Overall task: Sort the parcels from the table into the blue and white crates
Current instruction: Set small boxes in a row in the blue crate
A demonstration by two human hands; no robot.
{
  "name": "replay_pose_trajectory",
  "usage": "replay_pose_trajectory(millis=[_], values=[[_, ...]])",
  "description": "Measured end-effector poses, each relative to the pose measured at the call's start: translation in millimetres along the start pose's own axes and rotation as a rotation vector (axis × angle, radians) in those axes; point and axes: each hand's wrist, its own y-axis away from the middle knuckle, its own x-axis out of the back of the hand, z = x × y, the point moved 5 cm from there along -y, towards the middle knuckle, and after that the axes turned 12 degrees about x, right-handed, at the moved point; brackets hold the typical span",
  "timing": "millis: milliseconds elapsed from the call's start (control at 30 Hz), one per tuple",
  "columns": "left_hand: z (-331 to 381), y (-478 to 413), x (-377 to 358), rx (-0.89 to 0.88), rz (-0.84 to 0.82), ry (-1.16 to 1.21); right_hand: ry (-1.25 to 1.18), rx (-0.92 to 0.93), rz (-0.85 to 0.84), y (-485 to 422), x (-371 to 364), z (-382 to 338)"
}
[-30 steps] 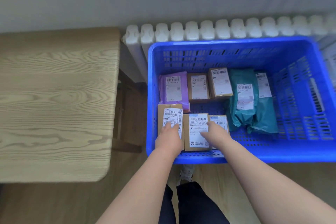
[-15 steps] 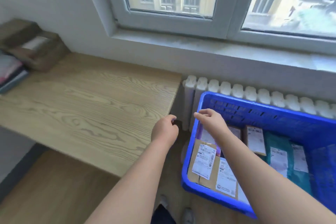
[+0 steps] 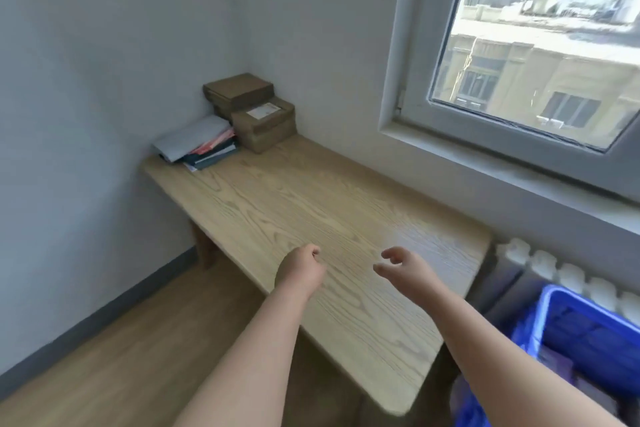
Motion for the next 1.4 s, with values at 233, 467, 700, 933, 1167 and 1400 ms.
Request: replay_pose_trajectory(millis=[233,467,700,933,1167,1400], values=[[-93.0,-51.7,119.1,0.034,0.036,-0.028,0.158,0.121,-0.064,-59.2,-106.4,-124.4],[-140.6,-98.4,198.0,0.018,0.094,-0.056,0.308,0.223,-0.132,-110.0,-175.6,-209.1],[-139.2,-184.6,245.4,0.000,0.089,-0.035,0.346,0.272,-0.136,-198.6,-204.5,-253.8],[-102.4,-307.4,280.3,-0.027,0.072,-0.085,0.292,0.228,-0.082,-322.8,-210.4,-273.8],[-70.1,-405.0,315.1,-0.078,0.038,-0.122,0.243,0.156,-0.065,-429.5,-209.0,-302.8],[-55.0,-514.0,325.0,-0.091,-0.052,-0.012,0.183,0.059,-0.044,-504.3,-224.6,-320.4]])
